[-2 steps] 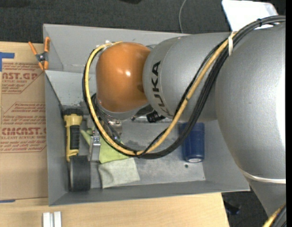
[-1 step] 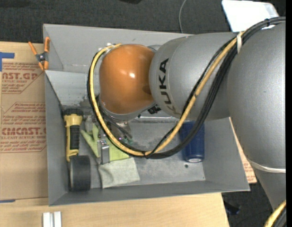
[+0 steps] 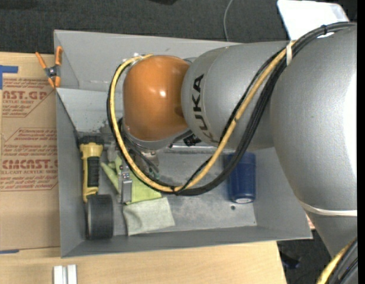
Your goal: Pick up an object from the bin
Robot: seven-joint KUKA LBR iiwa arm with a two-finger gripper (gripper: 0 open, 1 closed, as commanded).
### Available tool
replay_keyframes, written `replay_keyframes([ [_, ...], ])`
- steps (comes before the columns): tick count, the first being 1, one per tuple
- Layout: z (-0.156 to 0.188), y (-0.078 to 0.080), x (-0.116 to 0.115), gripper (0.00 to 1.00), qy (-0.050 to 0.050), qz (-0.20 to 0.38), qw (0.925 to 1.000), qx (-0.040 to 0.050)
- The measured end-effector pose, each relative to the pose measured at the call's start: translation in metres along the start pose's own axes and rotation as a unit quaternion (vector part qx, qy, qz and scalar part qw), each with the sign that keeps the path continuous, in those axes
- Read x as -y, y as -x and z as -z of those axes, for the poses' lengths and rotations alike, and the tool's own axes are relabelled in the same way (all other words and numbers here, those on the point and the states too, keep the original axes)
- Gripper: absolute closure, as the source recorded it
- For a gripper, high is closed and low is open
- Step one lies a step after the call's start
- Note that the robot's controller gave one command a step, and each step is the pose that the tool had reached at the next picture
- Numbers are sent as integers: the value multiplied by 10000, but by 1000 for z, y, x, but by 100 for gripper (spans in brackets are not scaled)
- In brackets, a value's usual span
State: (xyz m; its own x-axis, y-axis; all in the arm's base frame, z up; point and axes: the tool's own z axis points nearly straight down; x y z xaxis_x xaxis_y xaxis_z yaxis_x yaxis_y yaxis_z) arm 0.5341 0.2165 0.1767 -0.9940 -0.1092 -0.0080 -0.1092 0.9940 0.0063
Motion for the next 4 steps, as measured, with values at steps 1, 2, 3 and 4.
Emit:
replay_keyframes([
  [1,-8,6,5,0,-1,784,9969,7],
  [2,2,19,23,0,5,635,9980,11],
  [3,-27,17,30,0,6,1600,9871,13],
  [4,-33,26,42,0,3,2075,9782,32],
])
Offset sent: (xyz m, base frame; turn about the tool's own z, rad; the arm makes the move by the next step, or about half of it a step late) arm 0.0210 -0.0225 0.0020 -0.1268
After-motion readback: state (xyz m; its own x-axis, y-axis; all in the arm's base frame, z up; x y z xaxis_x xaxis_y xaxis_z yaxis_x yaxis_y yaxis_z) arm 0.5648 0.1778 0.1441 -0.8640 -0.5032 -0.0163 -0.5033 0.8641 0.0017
